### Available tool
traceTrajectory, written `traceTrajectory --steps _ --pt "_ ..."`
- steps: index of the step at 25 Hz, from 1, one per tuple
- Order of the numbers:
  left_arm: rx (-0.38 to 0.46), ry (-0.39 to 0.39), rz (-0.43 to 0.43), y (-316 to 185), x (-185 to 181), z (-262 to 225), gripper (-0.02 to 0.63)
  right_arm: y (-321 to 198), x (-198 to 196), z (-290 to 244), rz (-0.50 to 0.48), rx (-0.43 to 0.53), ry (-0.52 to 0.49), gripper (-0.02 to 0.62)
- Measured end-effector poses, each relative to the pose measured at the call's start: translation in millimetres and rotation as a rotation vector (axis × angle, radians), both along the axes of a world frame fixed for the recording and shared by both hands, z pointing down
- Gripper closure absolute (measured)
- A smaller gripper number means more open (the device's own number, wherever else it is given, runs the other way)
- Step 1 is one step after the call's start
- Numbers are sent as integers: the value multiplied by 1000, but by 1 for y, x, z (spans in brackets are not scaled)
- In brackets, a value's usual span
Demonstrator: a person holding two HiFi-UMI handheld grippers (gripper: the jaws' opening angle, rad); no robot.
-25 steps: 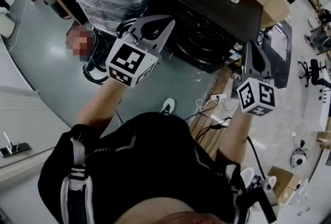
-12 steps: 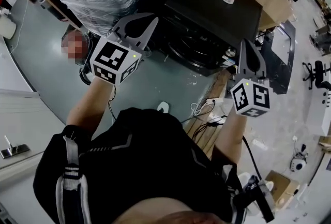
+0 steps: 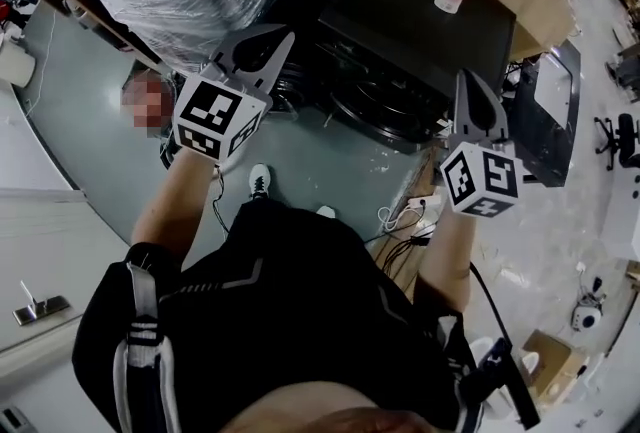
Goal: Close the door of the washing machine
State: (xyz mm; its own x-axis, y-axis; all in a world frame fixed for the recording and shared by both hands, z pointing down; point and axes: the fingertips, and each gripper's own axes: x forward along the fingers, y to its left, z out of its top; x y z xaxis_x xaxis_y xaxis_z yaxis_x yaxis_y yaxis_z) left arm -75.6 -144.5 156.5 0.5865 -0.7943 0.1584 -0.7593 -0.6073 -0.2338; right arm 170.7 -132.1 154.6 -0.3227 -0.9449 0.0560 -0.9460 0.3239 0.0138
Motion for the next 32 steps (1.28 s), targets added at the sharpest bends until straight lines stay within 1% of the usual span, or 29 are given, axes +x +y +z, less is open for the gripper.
traceTrajectory --steps 4,7,10,13,15,16,19,21,24,26,27,32 --pt "-16 43 22 -29 -30 9 603 -20 -35 5 -7 -7 17 591" --pt "-27 28 29 -49 -59 20 603 -35 -72 10 -37 -21 40 591" --pt "-36 12 40 -72 -86 27 603 -54 -103 15 -54 -41 30 591" --pt "-75 13 71 -93 -113 45 603 -72 -136 28 -78 -69 24 591" --pt "-125 6 96 -107 -130 64 603 -83 -156 37 -91 -91 17 591" --pt "-141 -9 100 -112 -139 75 603 -87 -166 42 -97 -106 9 591" --pt "-163 -81 108 -125 -168 111 601 -95 -196 63 -111 -155 -2 591" --pt "-193 -115 123 -132 -185 137 601 -100 -213 77 -114 -185 -2 591" --pt "-266 -119 145 -139 -205 178 601 -104 -233 96 -109 -219 -11 591" --pt "-329 -114 146 -144 -219 203 601 -106 -246 110 -110 -240 -16 591" --pt "-347 -120 147 -145 -224 213 601 -105 -252 117 -112 -254 -16 591" --pt "-381 -184 191 -148 -241 255 600 -104 -283 158 -120 -339 -4 591"
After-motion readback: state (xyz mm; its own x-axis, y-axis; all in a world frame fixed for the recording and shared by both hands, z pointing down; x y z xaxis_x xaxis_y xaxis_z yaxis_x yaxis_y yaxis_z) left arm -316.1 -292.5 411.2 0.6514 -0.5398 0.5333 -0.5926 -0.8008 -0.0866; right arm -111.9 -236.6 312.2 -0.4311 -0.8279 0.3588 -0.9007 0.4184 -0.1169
